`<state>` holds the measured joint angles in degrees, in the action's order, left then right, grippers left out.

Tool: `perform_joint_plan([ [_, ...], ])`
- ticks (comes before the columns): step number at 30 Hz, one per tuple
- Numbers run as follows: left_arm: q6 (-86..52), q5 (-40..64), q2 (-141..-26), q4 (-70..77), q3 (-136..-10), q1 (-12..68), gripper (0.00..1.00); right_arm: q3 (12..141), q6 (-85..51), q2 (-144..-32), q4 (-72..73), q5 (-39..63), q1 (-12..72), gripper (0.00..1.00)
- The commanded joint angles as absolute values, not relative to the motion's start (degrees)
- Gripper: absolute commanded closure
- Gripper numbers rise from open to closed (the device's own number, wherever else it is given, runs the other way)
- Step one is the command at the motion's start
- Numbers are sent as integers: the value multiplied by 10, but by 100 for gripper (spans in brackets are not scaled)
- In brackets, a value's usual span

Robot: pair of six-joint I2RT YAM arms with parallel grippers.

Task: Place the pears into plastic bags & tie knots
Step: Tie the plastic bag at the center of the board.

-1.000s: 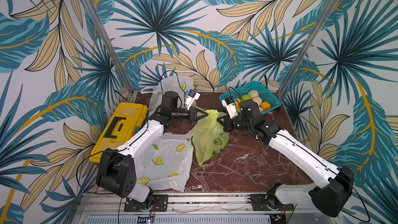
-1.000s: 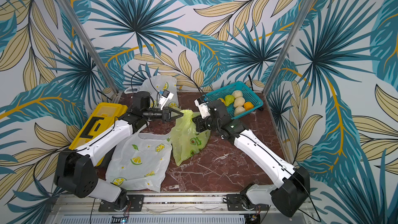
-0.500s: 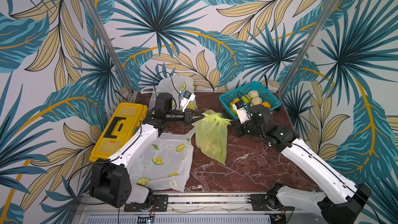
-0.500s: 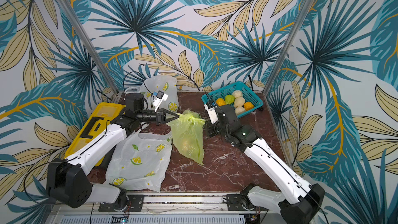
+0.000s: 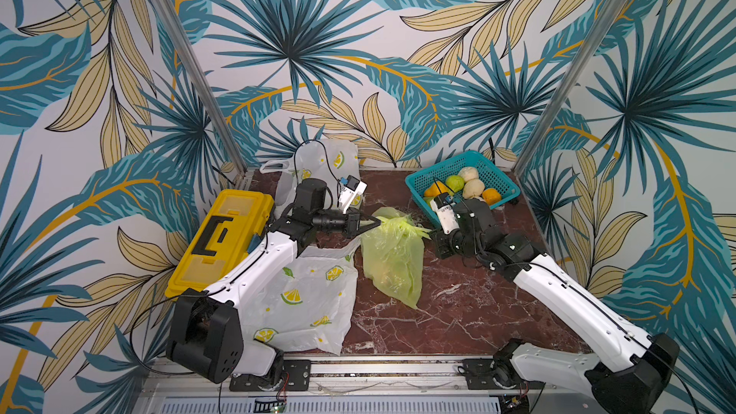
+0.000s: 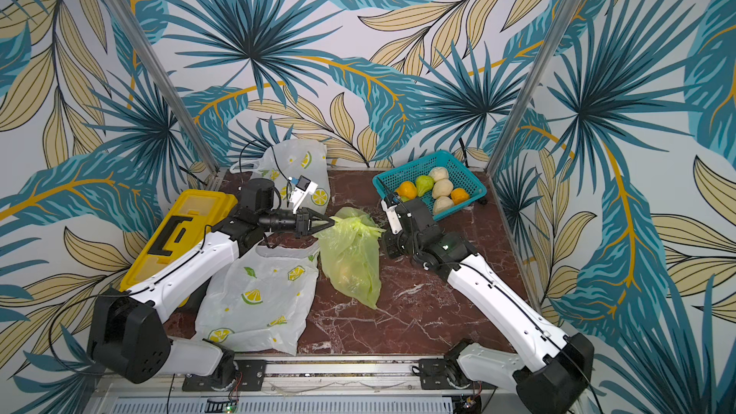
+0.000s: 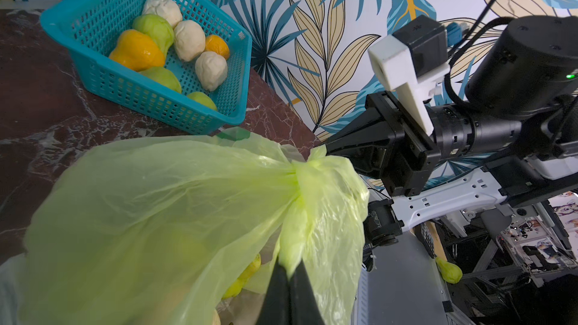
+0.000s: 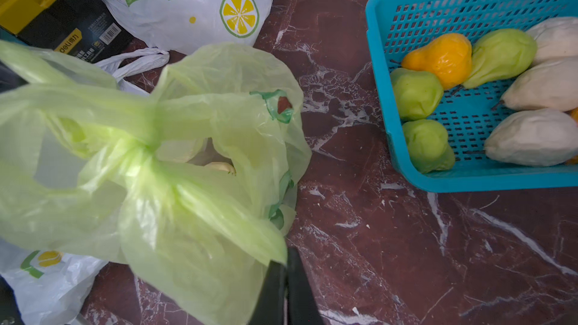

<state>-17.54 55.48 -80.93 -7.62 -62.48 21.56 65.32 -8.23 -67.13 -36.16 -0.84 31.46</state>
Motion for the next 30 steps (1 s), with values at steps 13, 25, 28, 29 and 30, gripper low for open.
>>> perform_joint_plan([
  [13,-142,538,-799,-73,-649,236,100,841,-170,-792,-440,105,339,20],
  [25,-178,588,-809,-74,-672,216,82,778,-141,-833,-394,95,340,59],
  [28,-195,625,-812,-74,-675,206,70,765,-140,-827,-376,98,340,62],
  [29,-195,630,-809,-75,-671,205,64,761,-140,-825,-370,98,340,62],
  [30,-191,631,-807,-81,-668,204,60,759,-141,-822,-364,100,340,62],
])
